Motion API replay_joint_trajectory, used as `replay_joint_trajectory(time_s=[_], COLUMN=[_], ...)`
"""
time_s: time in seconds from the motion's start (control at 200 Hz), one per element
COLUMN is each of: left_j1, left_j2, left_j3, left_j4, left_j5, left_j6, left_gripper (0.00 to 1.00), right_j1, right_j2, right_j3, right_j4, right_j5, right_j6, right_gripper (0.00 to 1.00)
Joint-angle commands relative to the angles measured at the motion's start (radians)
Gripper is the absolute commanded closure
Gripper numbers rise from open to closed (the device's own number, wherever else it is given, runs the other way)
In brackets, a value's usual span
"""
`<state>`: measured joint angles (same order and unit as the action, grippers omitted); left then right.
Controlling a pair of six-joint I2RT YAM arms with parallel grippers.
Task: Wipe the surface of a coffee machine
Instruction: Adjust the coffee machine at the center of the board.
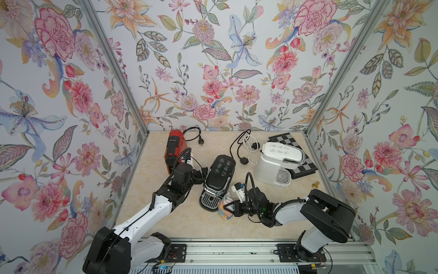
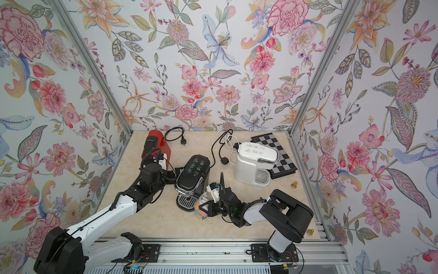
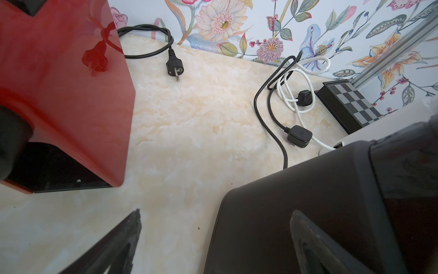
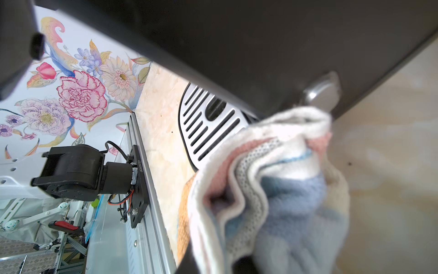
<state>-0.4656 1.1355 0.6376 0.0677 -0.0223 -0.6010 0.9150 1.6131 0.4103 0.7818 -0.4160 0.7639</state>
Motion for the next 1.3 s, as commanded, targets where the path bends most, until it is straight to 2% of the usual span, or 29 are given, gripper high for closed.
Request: replay_joint_trajectory(time_s=[0.0, 0.095, 0.175, 0.29, 0.345, 0.475, 0.615, 0.665, 0.886, 1.156, 1.291], left_j1=[0.014, 0.029, 0.049, 0.085, 0.098, 0.107, 0.108, 0.107, 0.107, 0.085, 0.001], left_j2=[0.004, -0.001, -0.011, -0.022, -0.028, -0.043, -0.109, -0.143, -0.239, -0.292, -0.322], left_j3=[0.029, 0.035, 0.048, 0.073, 0.085, 0.122, 0.152, 0.158, 0.172, 0.165, 0.136], left_j4=[-0.016, -0.022, -0.041, -0.085, -0.105, -0.163, -0.233, -0.261, -0.362, -0.348, -0.316], left_j5=[0.059, 0.061, 0.061, 0.056, 0.048, 0.022, 0.007, -0.001, -0.027, 0.017, -0.007], left_j6=[0.036, 0.046, 0.058, 0.084, 0.098, 0.119, 0.120, 0.117, 0.123, 0.076, 0.022], left_gripper=[0.01, 0.01, 0.01, 0.01, 0.01, 0.01, 0.01, 0.01, 0.01, 0.01, 0.01], right_j1=[-0.003, -0.020, -0.047, -0.058, -0.074, -0.183, -0.260, -0.308, -0.397, -0.406, -0.400], right_j2=[0.002, -0.023, -0.084, -0.251, -0.318, -0.385, -0.309, -0.264, -0.043, 0.251, 0.315], right_j3=[0.013, 0.013, 0.014, 0.125, 0.173, 0.237, 0.379, 0.446, 0.705, 1.002, 1.050], right_j4=[-0.118, -0.141, -0.229, -0.654, -0.771, -0.810, -0.828, -0.855, -0.866, -0.866, -0.864], right_j5=[-0.016, -0.011, 0.013, 0.206, 0.272, 0.218, 0.179, 0.177, 0.103, -0.072, -0.136], right_j6=[-0.008, -0.006, -0.018, -0.151, -0.199, -0.259, -0.340, -0.369, -0.441, -0.460, -0.469], right_gripper=[1.00, 1.00, 1.00, 1.00, 1.00, 1.00, 1.00, 1.00, 1.00, 1.00, 1.00])
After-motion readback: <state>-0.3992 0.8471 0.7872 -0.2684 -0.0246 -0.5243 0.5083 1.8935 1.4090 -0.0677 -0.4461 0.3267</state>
